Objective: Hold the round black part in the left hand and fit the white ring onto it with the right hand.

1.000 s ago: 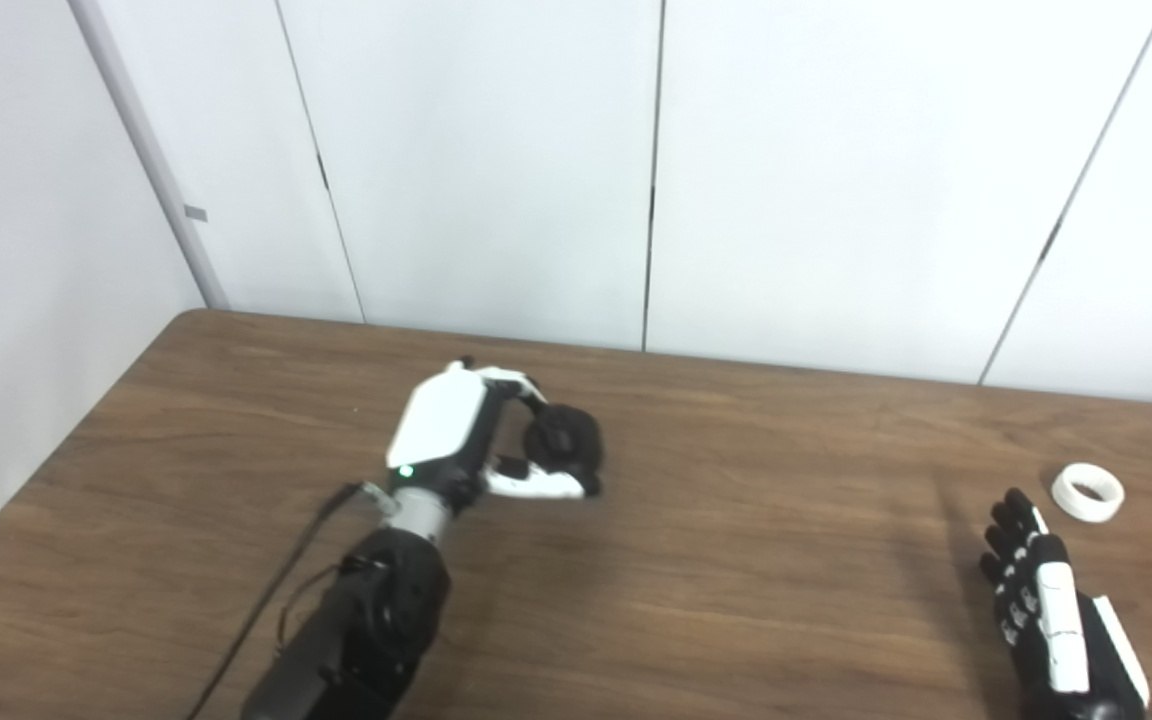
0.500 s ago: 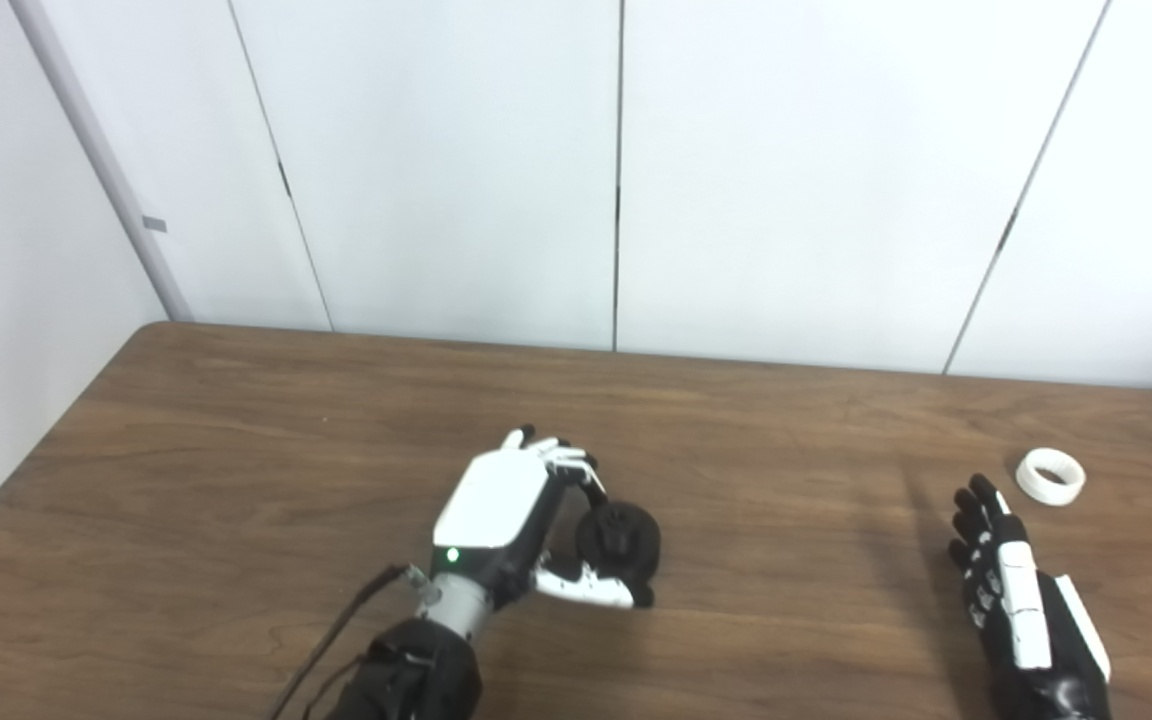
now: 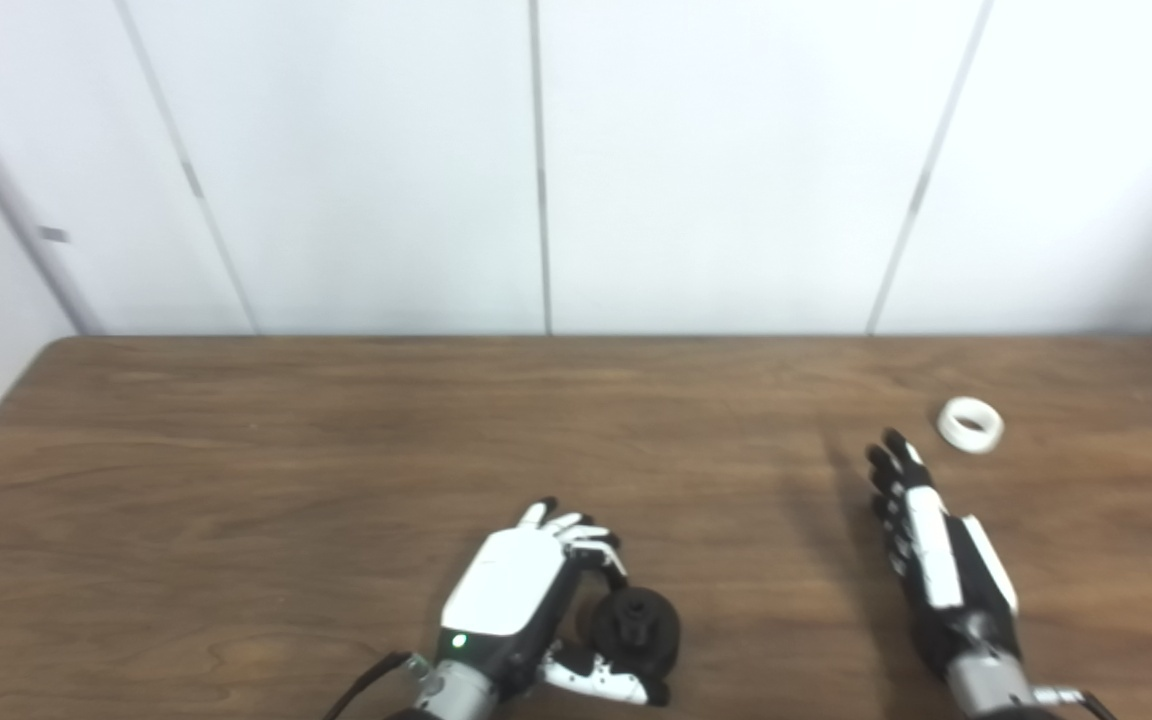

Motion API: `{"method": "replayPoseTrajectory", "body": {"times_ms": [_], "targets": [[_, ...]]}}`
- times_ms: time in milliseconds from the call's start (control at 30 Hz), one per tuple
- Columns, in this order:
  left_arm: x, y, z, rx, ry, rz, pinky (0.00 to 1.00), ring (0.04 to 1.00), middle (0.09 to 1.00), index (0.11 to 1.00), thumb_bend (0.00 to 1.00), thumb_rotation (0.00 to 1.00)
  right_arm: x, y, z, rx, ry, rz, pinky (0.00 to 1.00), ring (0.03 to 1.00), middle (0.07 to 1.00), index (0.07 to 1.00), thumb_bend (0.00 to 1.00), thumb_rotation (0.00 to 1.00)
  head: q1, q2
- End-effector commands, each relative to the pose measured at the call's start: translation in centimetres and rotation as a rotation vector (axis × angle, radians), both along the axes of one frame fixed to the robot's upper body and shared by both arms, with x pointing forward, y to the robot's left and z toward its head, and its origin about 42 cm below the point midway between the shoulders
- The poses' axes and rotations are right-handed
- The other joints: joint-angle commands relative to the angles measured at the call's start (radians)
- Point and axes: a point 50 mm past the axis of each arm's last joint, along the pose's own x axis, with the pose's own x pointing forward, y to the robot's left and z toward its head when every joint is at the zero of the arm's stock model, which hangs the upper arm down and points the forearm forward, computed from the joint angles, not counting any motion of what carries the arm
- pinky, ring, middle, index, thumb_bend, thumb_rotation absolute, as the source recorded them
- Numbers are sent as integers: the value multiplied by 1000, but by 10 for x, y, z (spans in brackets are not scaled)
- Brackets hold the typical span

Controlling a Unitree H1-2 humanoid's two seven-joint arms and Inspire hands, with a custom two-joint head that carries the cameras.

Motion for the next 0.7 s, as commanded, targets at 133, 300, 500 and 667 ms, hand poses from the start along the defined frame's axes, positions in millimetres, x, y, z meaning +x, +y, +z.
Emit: {"method": "replayPoseTrajectory", "body": {"times_ms": [133,300,500,667], "targets": [[-1,8,-2,2,-53,0,1000,880,796,487,518,54,4,12,18,4,-49,14,1000,999,966,989,554,1000,-39,19],[-3,12,-8,10,-53,7,1000,882,795,488,519,53,5,14,20,-4,-58,13,1000,996,970,989,534,1000,-52,27],[-6,15,-17,-4,-89,13,1000,876,793,487,518,53,4,12,23,-13,-54,-3,1000,987,964,982,528,1000,-57,32],[-7,19,-26,-11,-89,24,1000,883,796,488,517,52,5,8,24,-30,-74,-22,1000,968,945,949,481,924,-80,23]]}}
